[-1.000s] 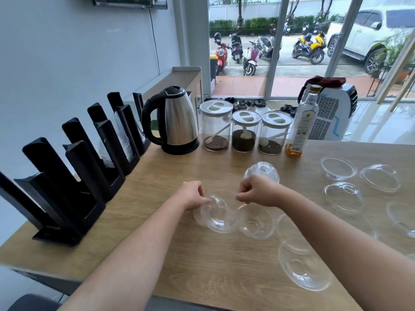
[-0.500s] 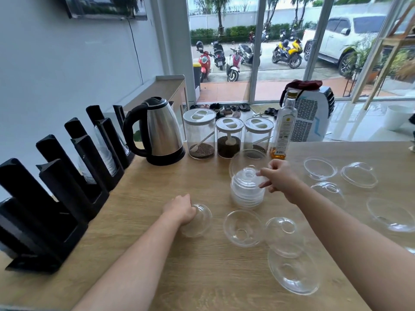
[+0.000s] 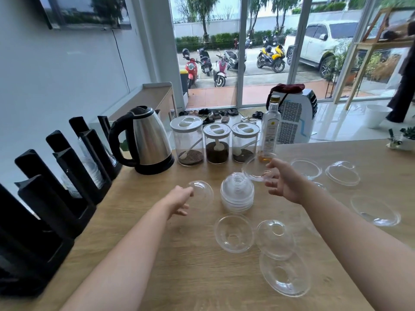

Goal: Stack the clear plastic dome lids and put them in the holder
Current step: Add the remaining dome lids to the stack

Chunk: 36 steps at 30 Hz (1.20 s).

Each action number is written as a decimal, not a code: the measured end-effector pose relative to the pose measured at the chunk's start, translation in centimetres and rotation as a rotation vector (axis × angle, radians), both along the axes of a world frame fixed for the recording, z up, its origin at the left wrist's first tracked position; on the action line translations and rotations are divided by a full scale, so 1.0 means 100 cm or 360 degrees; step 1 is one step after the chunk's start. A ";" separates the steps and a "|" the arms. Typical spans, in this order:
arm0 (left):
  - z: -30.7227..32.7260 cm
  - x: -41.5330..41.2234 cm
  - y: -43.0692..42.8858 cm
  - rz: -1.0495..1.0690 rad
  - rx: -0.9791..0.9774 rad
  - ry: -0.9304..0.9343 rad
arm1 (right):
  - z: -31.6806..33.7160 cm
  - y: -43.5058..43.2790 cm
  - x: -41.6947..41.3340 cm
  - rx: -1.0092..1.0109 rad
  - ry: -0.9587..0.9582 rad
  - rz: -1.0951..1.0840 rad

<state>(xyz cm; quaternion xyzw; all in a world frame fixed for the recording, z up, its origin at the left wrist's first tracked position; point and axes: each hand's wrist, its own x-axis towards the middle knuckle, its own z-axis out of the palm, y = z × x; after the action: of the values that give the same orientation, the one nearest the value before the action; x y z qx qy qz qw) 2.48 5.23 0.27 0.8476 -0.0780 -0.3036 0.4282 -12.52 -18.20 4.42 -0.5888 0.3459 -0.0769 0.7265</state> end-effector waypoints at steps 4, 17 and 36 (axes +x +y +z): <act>0.017 0.001 -0.011 0.0037 -0.0230 0.0089 | 0.007 -0.005 -0.004 -0.0053 -0.0122 0.0018; 0.018 0.008 -0.028 0.0240 -0.0479 0.0083 | -0.001 0.020 0.007 -0.2331 0.0335 0.0491; 0.002 0.022 -0.019 0.0308 -0.0494 0.0089 | -0.038 0.037 0.026 -0.2816 0.0248 0.0915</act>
<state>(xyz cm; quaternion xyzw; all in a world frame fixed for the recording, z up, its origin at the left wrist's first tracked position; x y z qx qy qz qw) 4.68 3.29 0.44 0.7660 -0.0300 -0.2688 0.5831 -9.88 -14.45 0.59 -0.9945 0.0502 -0.0899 -0.0203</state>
